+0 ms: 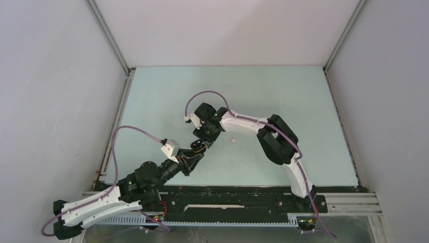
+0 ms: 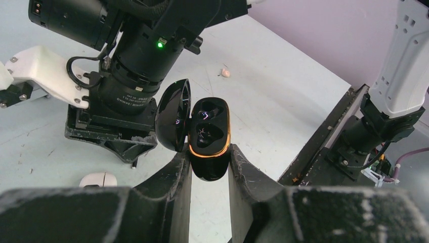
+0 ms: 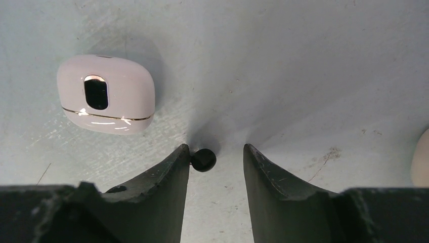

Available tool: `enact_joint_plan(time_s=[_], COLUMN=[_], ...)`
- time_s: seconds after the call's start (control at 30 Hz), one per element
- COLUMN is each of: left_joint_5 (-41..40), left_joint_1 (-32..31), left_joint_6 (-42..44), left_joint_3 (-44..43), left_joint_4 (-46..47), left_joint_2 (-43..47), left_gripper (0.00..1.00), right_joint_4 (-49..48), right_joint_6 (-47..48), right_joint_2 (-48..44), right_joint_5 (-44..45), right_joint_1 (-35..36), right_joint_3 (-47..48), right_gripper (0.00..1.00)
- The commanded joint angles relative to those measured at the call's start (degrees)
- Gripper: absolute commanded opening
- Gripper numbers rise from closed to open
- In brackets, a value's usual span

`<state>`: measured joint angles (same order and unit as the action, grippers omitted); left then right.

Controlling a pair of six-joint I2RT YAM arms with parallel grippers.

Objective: Insert the wireless bluetooth earbuds into the charging case
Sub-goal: Pick up the earbud from the center of the board.

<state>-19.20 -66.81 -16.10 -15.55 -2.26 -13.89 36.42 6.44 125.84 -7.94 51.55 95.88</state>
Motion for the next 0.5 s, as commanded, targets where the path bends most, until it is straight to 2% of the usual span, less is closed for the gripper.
enact_joint_plan(time_s=[0.0,0.47], left_joint_5=[0.75,1.98], left_joint_1=[-0.34,-0.43], left_joint_6=[-0.25,-0.85], left_joint_3=[-0.19,0.39], left_joint_4=[3.58,5.04], left_joint_2=[-0.68,-2.04], left_gripper=[0.0,0.0], right_joint_4=[-0.68,-1.61], right_joint_6=[1.24,3.01], right_joint_2=[-2.92,-4.76], right_joint_5=[2.24,1.44], right_joint_1=[0.41,0.85], right_joint_3=[-2.87,-4.92], right_gripper=[0.45,0.33])
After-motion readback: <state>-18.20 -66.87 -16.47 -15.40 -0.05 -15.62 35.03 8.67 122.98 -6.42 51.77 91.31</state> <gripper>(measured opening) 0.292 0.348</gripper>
